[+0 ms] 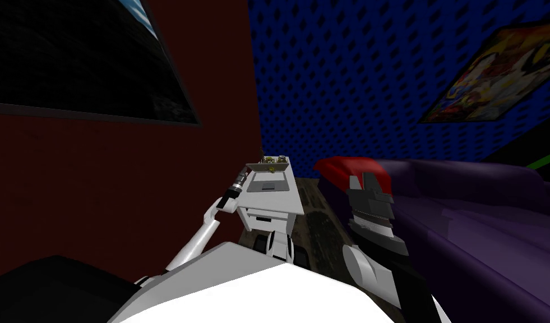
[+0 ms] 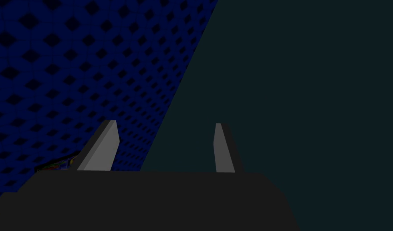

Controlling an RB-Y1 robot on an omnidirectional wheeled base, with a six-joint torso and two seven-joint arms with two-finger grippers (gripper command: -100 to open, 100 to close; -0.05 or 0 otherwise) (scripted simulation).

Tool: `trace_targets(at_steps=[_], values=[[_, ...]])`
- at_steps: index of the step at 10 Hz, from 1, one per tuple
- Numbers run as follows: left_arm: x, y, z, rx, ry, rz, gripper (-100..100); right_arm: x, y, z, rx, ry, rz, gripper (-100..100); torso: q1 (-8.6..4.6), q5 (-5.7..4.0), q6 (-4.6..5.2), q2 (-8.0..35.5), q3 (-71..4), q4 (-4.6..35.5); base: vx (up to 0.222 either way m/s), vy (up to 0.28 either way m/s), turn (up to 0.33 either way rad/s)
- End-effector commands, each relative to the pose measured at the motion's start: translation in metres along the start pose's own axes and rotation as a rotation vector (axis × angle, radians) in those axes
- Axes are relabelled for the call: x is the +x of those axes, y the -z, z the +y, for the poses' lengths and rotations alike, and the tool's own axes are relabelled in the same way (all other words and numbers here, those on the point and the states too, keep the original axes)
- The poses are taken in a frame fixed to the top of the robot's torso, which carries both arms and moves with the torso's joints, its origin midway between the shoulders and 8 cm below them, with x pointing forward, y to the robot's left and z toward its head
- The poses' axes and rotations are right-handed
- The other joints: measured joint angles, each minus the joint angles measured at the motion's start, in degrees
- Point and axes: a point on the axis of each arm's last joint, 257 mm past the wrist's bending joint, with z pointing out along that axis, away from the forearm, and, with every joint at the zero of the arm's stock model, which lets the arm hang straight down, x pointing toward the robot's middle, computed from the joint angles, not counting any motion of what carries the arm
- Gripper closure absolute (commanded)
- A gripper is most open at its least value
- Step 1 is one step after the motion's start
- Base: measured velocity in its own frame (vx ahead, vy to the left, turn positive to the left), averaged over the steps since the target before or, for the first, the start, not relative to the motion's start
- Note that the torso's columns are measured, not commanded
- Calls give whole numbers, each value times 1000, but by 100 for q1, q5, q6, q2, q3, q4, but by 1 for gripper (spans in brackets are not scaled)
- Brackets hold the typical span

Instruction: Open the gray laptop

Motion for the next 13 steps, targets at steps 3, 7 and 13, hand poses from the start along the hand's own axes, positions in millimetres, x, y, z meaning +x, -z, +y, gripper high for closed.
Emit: trace_targets(at_steps=[3, 7, 13], values=[[-20, -22, 37, -89, -24, -4, -100, 0, 0, 0, 0, 0, 0, 0, -4, -1, 1, -2, -1, -1, -4, 29, -100], [-45, -49, 64, -154, -55, -17, -100, 0, 0, 0, 0, 0, 0, 0, -5, -1, -3, 0, 0, -1, -10, 19, -86], [-74, -73, 91, -225, -93, -41, -100, 0, 0, 0, 0, 0, 0, 0, -10, -9, 2, -2, -1, 7, -6, 12, -62]])
